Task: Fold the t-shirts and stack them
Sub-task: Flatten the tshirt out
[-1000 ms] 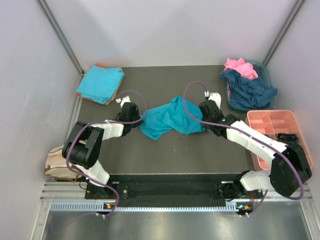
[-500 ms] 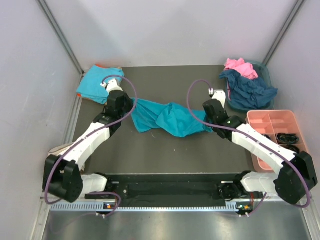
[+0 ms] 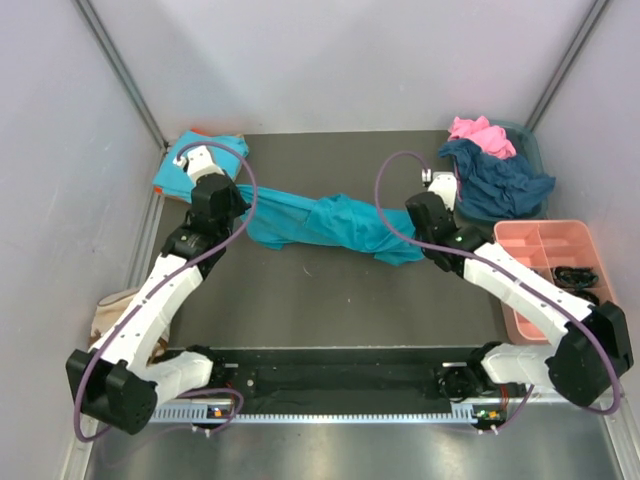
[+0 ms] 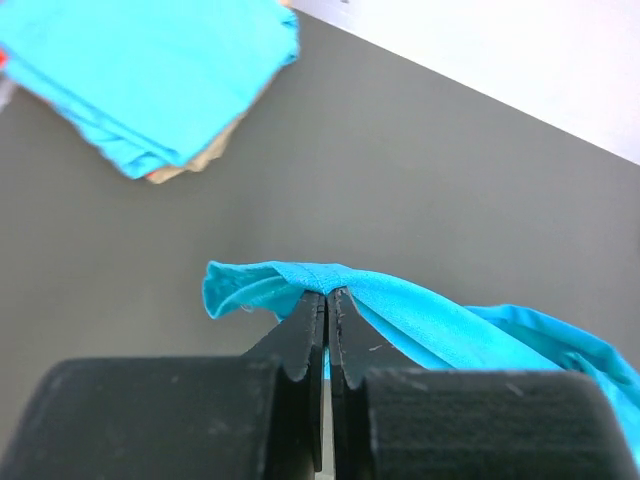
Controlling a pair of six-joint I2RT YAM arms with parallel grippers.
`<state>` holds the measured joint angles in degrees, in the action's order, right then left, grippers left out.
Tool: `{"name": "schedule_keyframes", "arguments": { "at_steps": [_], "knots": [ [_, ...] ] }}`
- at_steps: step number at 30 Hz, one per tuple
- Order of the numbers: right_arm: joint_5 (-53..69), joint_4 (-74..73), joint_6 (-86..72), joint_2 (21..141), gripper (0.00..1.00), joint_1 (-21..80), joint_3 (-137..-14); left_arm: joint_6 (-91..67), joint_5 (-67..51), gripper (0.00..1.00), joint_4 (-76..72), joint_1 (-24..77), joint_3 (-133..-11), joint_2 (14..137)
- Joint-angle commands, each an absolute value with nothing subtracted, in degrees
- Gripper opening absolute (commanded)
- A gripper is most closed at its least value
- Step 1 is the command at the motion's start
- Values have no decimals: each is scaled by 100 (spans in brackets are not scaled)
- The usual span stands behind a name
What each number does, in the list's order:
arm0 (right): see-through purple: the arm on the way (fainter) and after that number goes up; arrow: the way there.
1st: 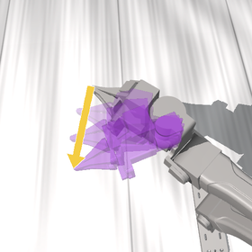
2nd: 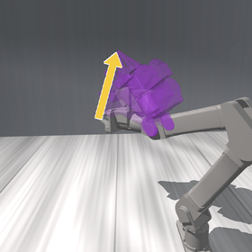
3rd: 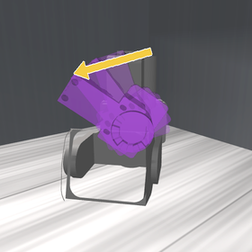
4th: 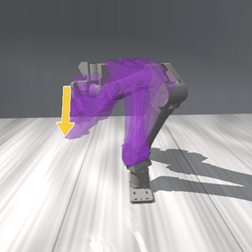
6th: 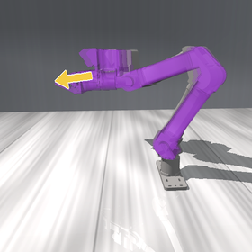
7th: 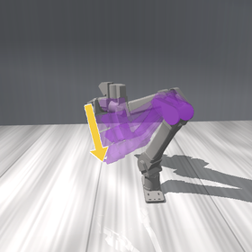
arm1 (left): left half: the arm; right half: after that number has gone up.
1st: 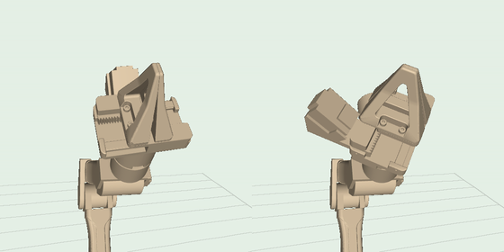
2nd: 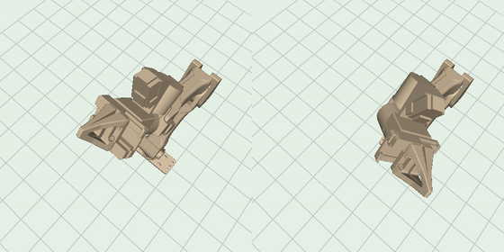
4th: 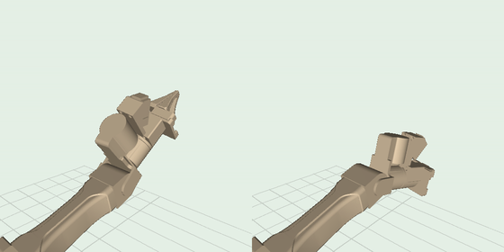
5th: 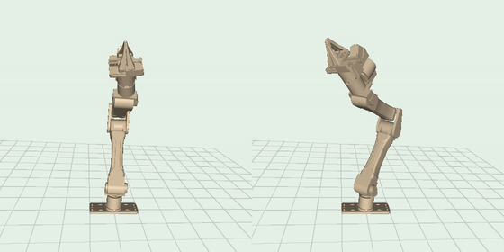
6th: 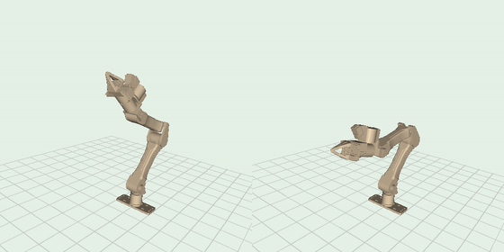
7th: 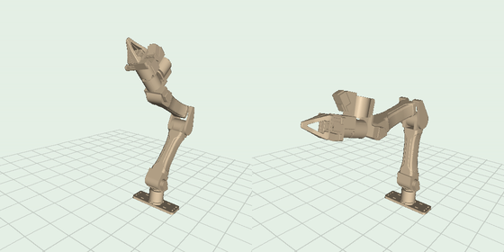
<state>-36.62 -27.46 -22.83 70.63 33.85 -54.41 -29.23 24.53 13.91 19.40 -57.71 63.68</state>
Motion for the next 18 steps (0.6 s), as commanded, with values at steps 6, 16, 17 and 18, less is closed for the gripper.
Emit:
{"name": "schedule_keyframes", "arguments": {
  "at_steps": [6,16,17,18],
  "knots": [
    [-4052,-3655,-2917,7936,0,2980,-5783,-2707,3437,0,1810,1846,-5766,5950],
    [-3718,-3709,-3068,8227,73,2918,-5968,-3111,2928,0,1503,1846,-4976,6152],
    [-3587,-3578,-2980,8148,74,2918,-5942,-3164,2848,0,1381,1846,-4922,6187],
    [-3229,-3421,-2875,8060,76,2927,-5898,-3190,2769,0,1319,1854,-4870,6248]
  ]
}}
